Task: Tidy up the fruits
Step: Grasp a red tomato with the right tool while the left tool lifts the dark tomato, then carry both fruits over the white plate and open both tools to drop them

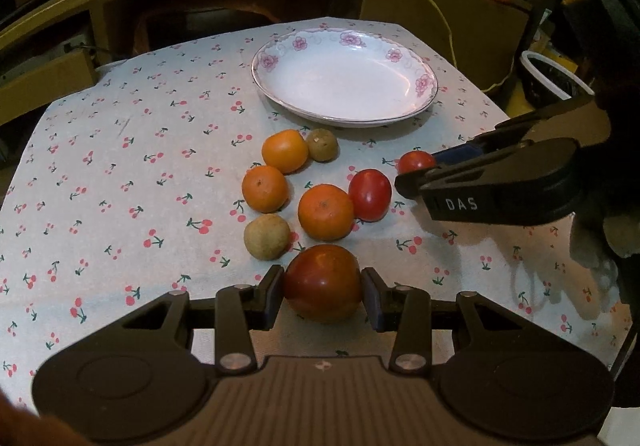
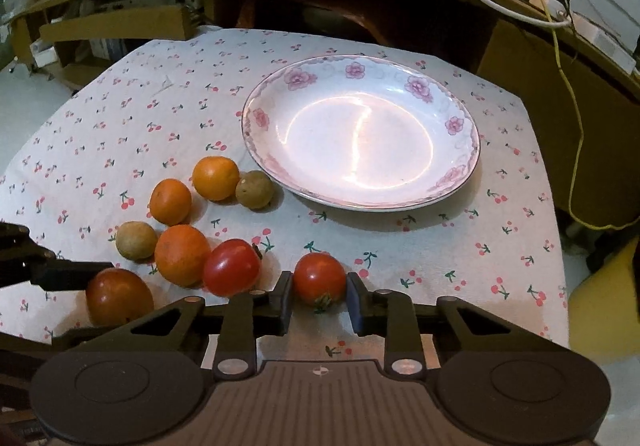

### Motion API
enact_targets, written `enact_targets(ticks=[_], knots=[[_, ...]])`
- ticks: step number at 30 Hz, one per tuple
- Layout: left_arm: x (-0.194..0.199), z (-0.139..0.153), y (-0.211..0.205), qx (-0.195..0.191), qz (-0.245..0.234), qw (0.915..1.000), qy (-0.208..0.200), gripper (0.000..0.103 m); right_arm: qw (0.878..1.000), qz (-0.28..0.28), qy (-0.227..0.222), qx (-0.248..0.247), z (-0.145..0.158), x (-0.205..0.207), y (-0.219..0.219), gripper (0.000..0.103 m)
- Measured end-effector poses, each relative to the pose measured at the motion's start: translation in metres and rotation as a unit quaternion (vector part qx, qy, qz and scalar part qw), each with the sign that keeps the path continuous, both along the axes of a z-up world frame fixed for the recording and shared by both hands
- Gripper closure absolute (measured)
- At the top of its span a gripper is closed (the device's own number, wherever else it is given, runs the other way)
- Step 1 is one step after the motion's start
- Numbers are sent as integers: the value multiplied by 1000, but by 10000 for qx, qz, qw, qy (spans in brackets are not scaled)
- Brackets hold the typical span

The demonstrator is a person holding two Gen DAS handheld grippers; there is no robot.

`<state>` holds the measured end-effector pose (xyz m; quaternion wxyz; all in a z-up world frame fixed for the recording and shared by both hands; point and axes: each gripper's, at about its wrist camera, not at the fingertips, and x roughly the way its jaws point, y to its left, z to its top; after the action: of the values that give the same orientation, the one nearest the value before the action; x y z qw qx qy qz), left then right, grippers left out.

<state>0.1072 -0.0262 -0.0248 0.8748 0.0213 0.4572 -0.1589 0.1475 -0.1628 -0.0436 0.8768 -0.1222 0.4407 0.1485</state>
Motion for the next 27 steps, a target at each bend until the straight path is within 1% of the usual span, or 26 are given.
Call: enact_targets(ticks=[6,15,19,27], knots=[[-2,6,1,8,9,10000,-95,57,9999,20,-101,-2,6,-5,-2,75],[2,23,3,-107,106,9994,-297,57,9993,12,-258,253,24,-8,-7,75],[13,29,3,-189,217,9990,-346,57,9984,-124,-316,447,32,-3,-14,75],[45,41,-9,-221,205,9980,-558,57,9962,-387,-383,676,41,14,-26,75]])
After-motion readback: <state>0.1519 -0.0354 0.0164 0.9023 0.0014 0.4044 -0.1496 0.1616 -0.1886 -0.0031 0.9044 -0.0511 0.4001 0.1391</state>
